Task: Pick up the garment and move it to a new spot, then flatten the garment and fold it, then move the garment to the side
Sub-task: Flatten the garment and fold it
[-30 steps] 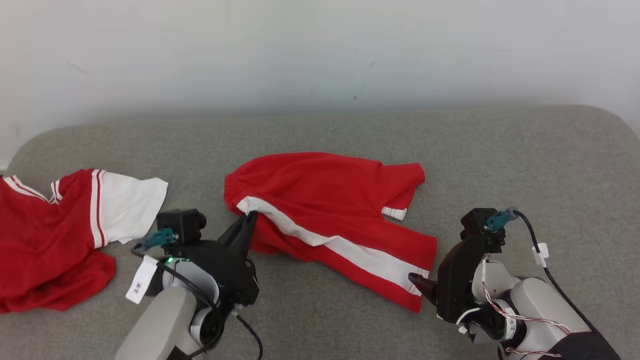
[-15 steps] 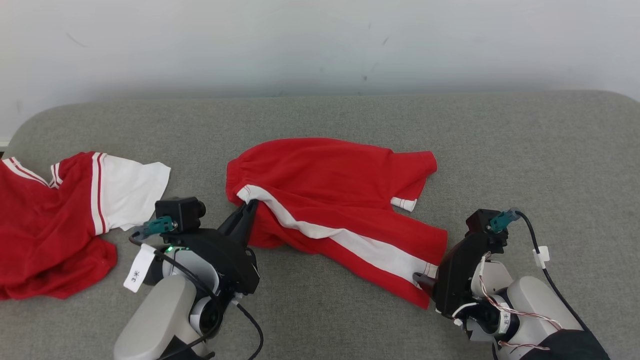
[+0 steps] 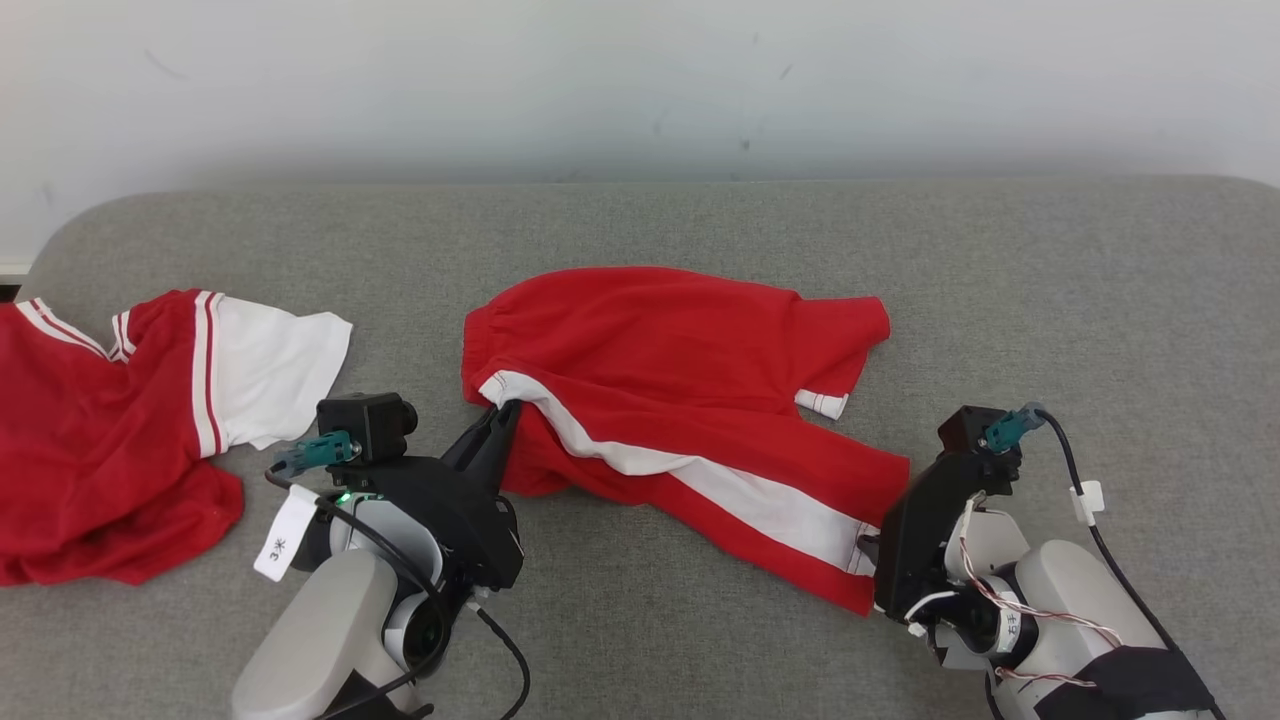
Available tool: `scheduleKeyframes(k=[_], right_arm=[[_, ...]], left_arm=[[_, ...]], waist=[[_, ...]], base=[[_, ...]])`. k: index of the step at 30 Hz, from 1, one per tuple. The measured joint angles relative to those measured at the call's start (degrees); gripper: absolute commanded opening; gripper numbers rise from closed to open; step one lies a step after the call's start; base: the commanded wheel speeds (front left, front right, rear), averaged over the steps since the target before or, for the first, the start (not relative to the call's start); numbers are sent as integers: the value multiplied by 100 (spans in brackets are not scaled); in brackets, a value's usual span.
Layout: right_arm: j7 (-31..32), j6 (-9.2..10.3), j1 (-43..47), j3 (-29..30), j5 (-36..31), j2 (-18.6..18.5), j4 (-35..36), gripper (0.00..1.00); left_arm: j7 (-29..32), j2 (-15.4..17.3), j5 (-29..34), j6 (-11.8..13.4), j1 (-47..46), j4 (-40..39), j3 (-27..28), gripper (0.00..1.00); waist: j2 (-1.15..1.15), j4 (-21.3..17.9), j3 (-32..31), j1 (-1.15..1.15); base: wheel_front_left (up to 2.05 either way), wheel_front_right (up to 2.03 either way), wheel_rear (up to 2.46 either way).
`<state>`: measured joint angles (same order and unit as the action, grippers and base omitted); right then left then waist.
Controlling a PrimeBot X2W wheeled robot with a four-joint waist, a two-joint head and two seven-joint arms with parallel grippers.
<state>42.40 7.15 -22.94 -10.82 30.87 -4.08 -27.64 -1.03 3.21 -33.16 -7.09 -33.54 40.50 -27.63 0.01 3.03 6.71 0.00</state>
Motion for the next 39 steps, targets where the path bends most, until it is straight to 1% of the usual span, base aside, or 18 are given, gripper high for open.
scheduleKeyframes(k=[1,2,6,10,16,20,22,24,26,29,32,34,35,36,37,39], right_arm=[[2,0,-5,-1,-24,5,3,7],[2,0,-9,-2,-25,11,11,0],[1,0,-20,-22,-31,27,40,0],[-27,0,-115,-48,-33,32,271,0],[-290,-11,-204,105,-14,29,926,0],[-387,-176,-66,309,268,-20,1543,0],[-380,-316,154,376,437,-77,1898,0],[-357,-427,417,454,591,-133,2331,0],[-352,-468,682,625,792,-207,2895,0],[-350,-548,956,916,1080,-322,3877,0],[-357,-558,1047,1267,1379,-326,4879,0],[-366,-449,1031,1539,1441,-339,5302,0],[-369,-380,994,1648,1421,-360,5391,0],[-370,-289,907,1738,1333,-387,5360,0],[-365,-246,806,1775,1221,-447,5271,0],[-360,-180,565,1797,939,-569,4810,0]], left_arm=[[0,-1,0,0,-5,13,-3,0],[0,-1,-1,0,-12,30,-7,0],[-38,2,-19,0,-96,118,22,0],[-190,43,-63,3,-99,122,151,0],[-458,37,-234,8,-124,-76,409,0],[-515,86,-352,7,-95,-236,468,0],[-514,153,-363,3,-3,-365,466,0],[-504,268,-390,2,230,-587,452,0],[-469,385,-445,2,543,-858,424,0],[-409,553,-615,1,1037,-1575,421,0],[-331,768,-812,0,1422,-2486,425,0],[-277,821,-1004,-1,1585,-3125,469,0],[-241,826,-1106,-1,1619,-3392,476,0],[-163,843,-1124,-3,1630,-3588,476,0],[-81,869,-1124,-3,1628,-3721,478,0],[80,872,-1124,22,1589,-3751,482,0]], waist=[[0,7,1,0],[0,14,1,0],[0,34,-51,0],[0,32,-147,0],[0,1,-356,0],[0,-32,-539,0],[0,-54,-635,-1],[0,-83,-729,-1],[0,-117,-812,-1],[-1,-177,-897,-1],[-1,-241,-918,-2],[-1,-257,-889,-2],[-1,-260,-863,-2],[-1,-261,-829,-2],[-1,-264,-791,-2],[-1,-268,-697,-2]], base=[[0,0,0],[0,0,0],[0,0,0],[0,0,0],[0,0,0],[0,0,0],[0,0,0],[0,0,0],[0,0,0],[0,0,0],[0,0,0],[0,0,0],[0,0,0],[0,0,0],[0,0,0],[0,0,0]])
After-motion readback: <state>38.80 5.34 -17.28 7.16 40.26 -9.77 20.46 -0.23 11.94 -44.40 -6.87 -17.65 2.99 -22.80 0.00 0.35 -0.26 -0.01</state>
